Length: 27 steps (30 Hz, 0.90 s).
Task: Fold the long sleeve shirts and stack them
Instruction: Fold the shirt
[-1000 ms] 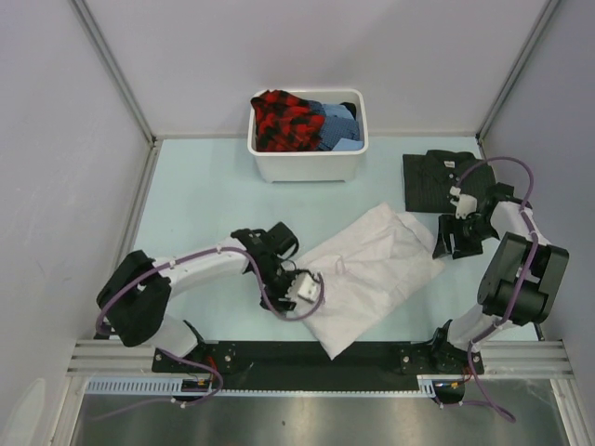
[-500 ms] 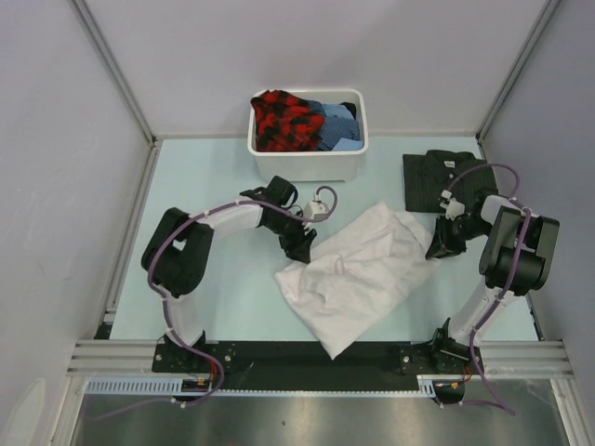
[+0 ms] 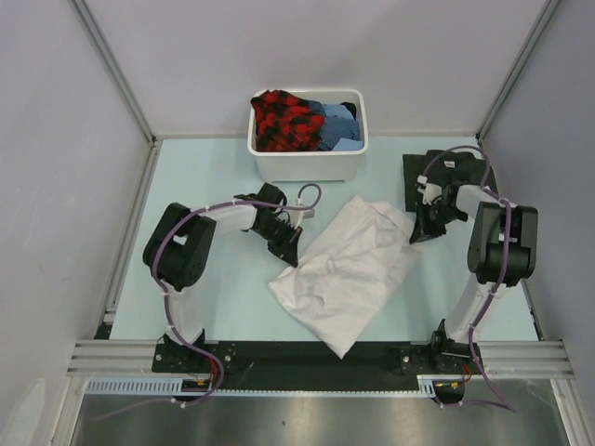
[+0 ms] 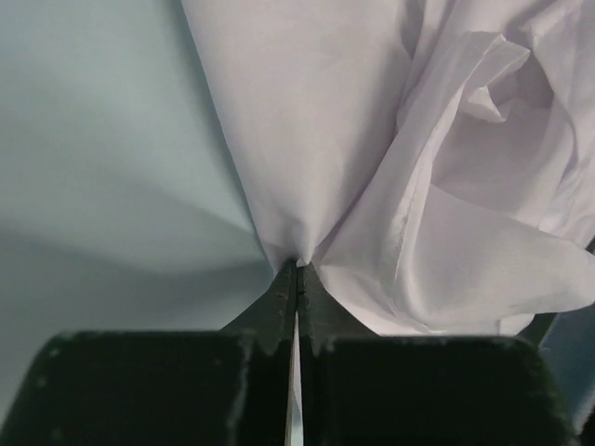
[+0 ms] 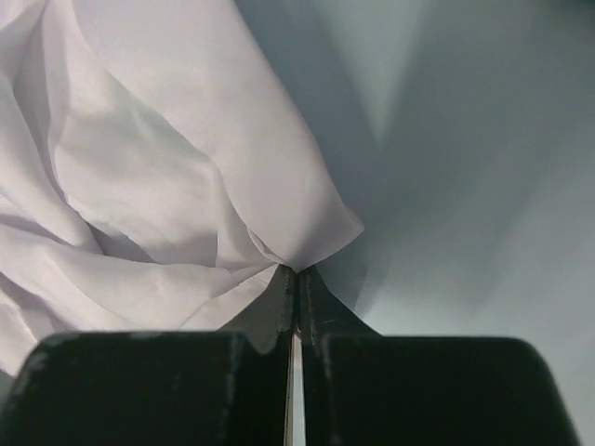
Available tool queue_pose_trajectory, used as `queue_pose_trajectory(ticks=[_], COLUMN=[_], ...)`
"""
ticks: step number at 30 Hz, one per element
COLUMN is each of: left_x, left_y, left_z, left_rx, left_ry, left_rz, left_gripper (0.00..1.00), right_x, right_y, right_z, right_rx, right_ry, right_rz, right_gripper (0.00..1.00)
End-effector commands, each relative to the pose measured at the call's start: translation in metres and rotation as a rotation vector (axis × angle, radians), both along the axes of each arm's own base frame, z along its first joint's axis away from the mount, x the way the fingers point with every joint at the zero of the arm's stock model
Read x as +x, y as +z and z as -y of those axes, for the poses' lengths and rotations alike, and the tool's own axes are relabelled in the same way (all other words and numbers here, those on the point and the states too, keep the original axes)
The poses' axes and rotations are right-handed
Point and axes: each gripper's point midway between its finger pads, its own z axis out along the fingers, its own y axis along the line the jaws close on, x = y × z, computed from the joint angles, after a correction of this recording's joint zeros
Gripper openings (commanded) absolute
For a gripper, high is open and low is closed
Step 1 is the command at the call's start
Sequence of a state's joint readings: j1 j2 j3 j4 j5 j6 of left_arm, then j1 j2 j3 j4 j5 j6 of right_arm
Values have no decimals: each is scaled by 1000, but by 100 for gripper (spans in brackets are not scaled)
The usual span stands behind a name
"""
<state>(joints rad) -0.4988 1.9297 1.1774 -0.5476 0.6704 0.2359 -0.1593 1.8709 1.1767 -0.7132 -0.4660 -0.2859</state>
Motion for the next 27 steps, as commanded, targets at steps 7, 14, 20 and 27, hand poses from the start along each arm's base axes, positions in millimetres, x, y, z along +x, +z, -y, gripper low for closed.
queue_pose_trajectory(ticks=[7,14,20,27], left_x=[-52,-53,21,84], left_y=[9,28,68,42], left_z=[-41,-49,-41,-24], left_rx=[7,-58,-204,-185], left_ry=[127,163,309,465], left_rz=[-186,-128,61,-1], left_gripper=[0,14,48,50], right_x=[107,134,116,63], right_y=[6,21,69,43], right_z=[-86,-121,-82,-91], right_rx=[8,59,132,204], right_ry=[92,117,0,-19], right_rz=[290,304,239,87], right_gripper=[0,6,46,47])
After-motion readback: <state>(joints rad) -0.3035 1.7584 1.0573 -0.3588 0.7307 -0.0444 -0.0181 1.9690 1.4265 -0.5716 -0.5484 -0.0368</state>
